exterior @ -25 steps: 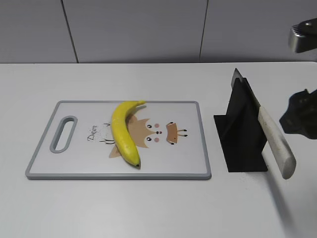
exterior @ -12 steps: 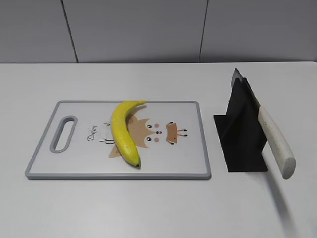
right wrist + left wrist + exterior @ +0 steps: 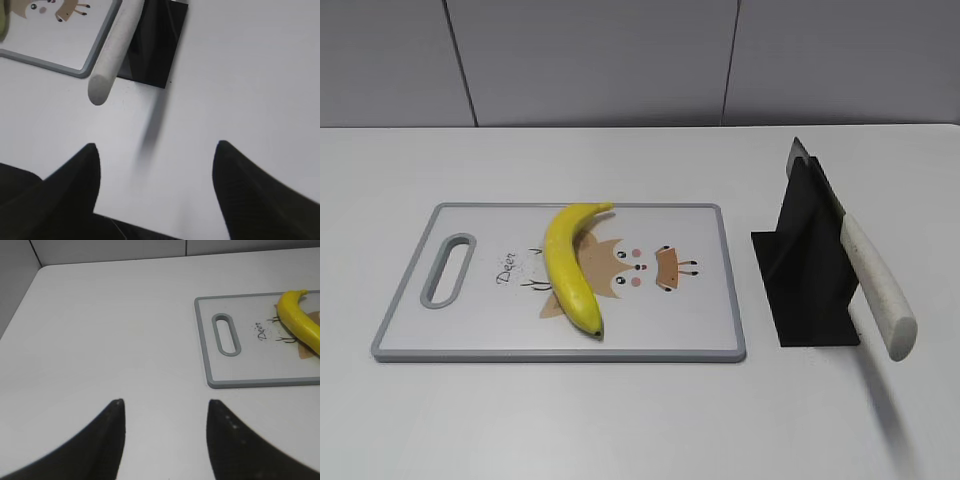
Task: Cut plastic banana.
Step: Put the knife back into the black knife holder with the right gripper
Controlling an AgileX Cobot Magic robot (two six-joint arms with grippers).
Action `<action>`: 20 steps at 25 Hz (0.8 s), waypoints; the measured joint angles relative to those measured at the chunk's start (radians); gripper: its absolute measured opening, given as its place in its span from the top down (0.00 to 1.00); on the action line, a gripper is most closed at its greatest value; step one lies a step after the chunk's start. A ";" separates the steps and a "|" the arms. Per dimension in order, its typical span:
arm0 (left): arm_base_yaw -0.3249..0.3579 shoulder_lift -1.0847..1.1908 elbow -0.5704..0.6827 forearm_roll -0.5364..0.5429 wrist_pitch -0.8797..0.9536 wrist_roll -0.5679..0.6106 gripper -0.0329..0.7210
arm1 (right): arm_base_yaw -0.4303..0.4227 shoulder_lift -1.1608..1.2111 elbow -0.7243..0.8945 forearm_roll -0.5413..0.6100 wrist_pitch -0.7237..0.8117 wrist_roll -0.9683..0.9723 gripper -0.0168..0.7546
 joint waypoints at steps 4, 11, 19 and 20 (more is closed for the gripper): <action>0.000 0.000 0.000 0.000 0.000 0.000 0.28 | 0.000 -0.063 0.001 0.002 0.095 -0.053 0.27; 0.000 0.000 0.000 0.000 0.000 0.000 0.28 | 0.000 -0.182 0.006 0.025 0.104 -0.112 0.27; 0.000 0.000 0.000 0.000 0.000 0.001 0.28 | 0.000 -0.295 0.021 0.049 0.078 -0.189 0.27; 0.000 0.000 0.000 0.000 0.000 0.001 0.28 | 0.000 -0.306 0.022 0.054 0.078 -0.197 0.27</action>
